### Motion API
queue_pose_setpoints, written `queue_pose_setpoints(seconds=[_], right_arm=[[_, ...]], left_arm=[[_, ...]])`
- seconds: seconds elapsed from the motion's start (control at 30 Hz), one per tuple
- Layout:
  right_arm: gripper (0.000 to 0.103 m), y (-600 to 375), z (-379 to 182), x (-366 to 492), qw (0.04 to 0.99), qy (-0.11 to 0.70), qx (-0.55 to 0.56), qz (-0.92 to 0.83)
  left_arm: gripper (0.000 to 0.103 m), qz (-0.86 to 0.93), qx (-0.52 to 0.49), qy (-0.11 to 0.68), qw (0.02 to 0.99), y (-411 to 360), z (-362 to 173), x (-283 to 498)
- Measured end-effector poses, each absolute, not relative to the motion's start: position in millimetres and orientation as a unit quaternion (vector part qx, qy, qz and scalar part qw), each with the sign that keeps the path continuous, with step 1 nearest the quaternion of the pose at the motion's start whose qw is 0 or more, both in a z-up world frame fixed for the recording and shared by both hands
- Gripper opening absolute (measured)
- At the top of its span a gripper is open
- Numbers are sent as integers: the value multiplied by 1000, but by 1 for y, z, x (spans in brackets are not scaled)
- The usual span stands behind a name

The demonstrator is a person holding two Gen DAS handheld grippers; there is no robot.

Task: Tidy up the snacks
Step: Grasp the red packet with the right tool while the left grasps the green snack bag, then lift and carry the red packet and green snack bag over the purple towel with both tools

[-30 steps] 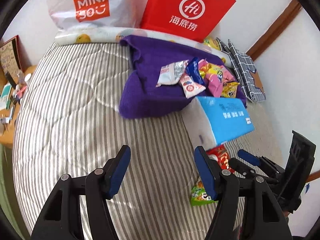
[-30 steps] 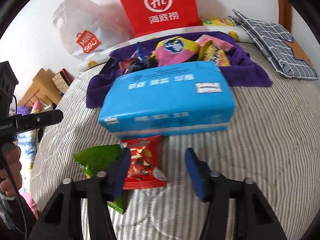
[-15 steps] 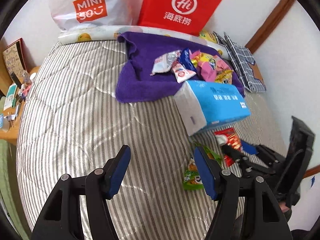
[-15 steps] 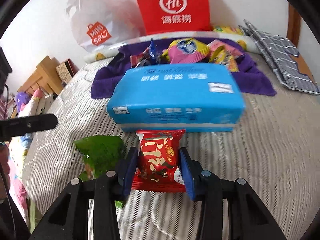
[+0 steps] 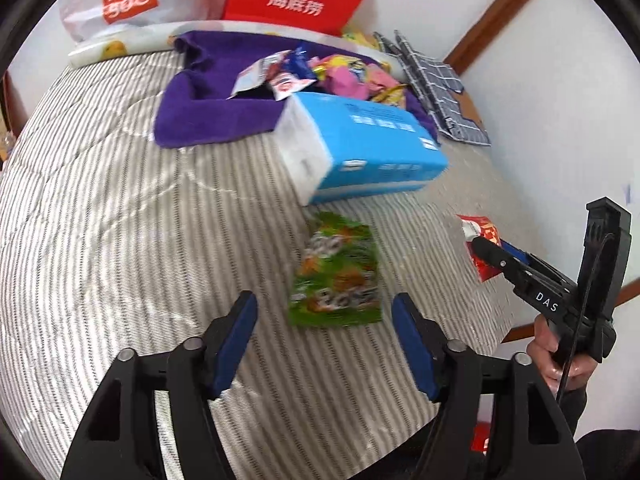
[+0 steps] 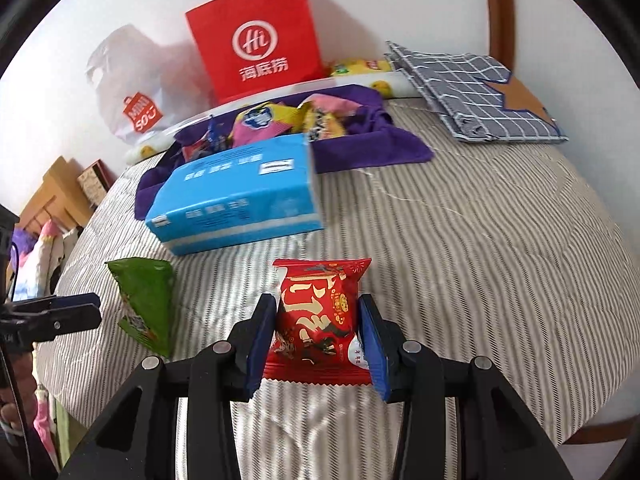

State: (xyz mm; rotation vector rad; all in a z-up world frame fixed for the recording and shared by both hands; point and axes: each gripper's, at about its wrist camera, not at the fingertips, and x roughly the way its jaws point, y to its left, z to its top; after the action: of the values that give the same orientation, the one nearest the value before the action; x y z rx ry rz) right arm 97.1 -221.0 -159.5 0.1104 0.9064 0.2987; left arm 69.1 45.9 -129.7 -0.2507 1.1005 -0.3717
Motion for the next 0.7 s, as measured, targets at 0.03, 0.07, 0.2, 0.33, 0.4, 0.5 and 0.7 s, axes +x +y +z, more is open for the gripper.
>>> queue_pose_setpoints(seconds=[0.03,0.07,0.2,0.33,0.4,0.5,0.7], right_arm=[[40,-224,-161,96,887,436,54,142],[40,-225,-161,96,888,436,53,140],[40,-229,-165,93,890,433,44,138],[40,-235,-166,95,896,421,31,136],[40,-237,-166,100,901,412,20,134],[40,-238,-170,111,905,404,7,136],[40,-233,-186,136,903,407,0,140]], left_arm=[[73,-177,-117,516,830,41,-130,70],[74,-177,-115,516,830,35,-131,71],[74,-147,-90,511,842,9,-140,74],[66,-93,-39,499,861,-6,-155,74],[59,-98,-49,493,863,-5,-158,72],[57,-89,-66,484,868,3,-157,71],[54,-38,-80,464,881,26,-157,80]])
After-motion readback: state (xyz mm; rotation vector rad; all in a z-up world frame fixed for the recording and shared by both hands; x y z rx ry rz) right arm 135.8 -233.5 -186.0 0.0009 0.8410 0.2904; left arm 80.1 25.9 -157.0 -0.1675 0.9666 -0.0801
